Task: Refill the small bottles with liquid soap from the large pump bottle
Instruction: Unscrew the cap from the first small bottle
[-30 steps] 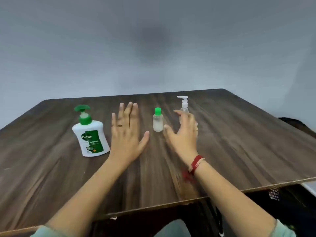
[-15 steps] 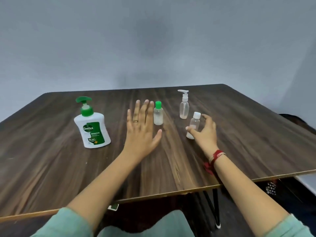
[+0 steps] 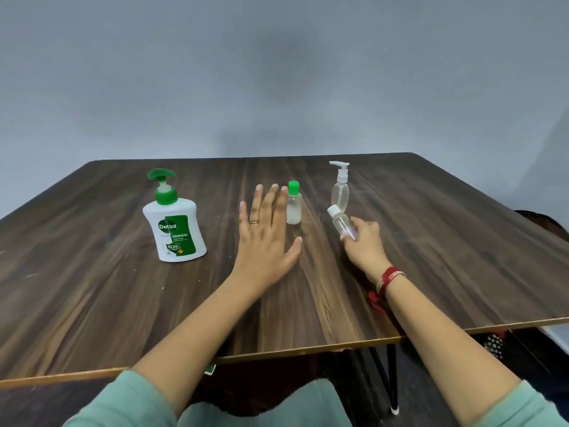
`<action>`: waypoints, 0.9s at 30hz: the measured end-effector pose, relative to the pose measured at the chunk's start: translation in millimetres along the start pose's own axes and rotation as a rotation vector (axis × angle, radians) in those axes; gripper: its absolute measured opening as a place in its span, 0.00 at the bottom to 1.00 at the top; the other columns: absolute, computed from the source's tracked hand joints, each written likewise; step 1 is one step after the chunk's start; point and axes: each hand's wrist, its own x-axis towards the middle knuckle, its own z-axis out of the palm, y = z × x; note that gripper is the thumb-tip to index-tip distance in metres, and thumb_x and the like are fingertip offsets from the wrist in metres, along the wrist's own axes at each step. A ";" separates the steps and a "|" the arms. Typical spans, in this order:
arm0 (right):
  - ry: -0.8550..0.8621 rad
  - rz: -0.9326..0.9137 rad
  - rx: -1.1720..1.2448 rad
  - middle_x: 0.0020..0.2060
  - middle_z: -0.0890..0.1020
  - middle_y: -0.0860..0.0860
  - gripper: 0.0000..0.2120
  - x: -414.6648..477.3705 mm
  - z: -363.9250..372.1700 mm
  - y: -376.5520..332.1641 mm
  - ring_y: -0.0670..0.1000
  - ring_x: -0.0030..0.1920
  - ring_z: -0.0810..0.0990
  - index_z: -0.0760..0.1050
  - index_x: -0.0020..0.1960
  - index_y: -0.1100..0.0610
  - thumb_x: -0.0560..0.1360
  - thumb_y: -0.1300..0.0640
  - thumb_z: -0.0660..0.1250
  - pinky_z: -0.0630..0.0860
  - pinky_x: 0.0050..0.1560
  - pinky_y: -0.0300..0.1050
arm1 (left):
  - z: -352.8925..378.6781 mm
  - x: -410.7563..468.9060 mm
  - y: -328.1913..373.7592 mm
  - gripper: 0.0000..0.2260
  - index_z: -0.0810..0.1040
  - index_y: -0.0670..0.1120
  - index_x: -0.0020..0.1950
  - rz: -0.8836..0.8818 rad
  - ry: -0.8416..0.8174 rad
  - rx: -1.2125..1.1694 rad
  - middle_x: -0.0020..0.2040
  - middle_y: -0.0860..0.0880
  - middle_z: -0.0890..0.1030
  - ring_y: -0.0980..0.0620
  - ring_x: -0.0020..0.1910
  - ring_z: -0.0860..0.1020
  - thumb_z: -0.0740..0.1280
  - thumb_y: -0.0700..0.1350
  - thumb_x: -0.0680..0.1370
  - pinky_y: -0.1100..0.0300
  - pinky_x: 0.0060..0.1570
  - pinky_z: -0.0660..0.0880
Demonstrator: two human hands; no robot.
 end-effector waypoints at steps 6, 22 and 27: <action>0.025 0.024 0.164 0.60 0.73 0.56 0.18 3.2 7.7 -5.0 0.56 0.61 0.73 0.67 0.66 0.59 0.77 0.66 0.61 0.69 0.60 0.45 | 1.1 -1.3 -1.7 0.35 0.51 0.44 0.78 -0.017 0.000 -0.007 0.77 0.42 0.58 0.43 0.77 0.47 0.57 0.57 0.75 0.41 0.72 0.47; 0.004 -0.040 0.277 0.49 0.76 0.49 0.24 -6.2 25.3 -14.5 0.45 0.45 0.76 0.62 0.61 0.53 0.73 0.62 0.72 0.73 0.53 0.43 | 1.5 -2.0 -1.0 0.33 0.55 0.43 0.78 -0.055 0.004 -0.137 0.77 0.44 0.60 0.49 0.77 0.44 0.55 0.56 0.76 0.42 0.72 0.44; -0.135 -0.229 0.250 0.46 0.79 0.46 0.15 -20.6 53.6 -33.1 0.45 0.44 0.79 0.71 0.59 0.53 0.75 0.63 0.68 0.72 0.45 0.33 | -3.2 -1.3 0.0 0.31 0.57 0.44 0.77 -0.071 -0.026 -0.198 0.77 0.47 0.60 0.51 0.77 0.45 0.52 0.57 0.77 0.46 0.73 0.40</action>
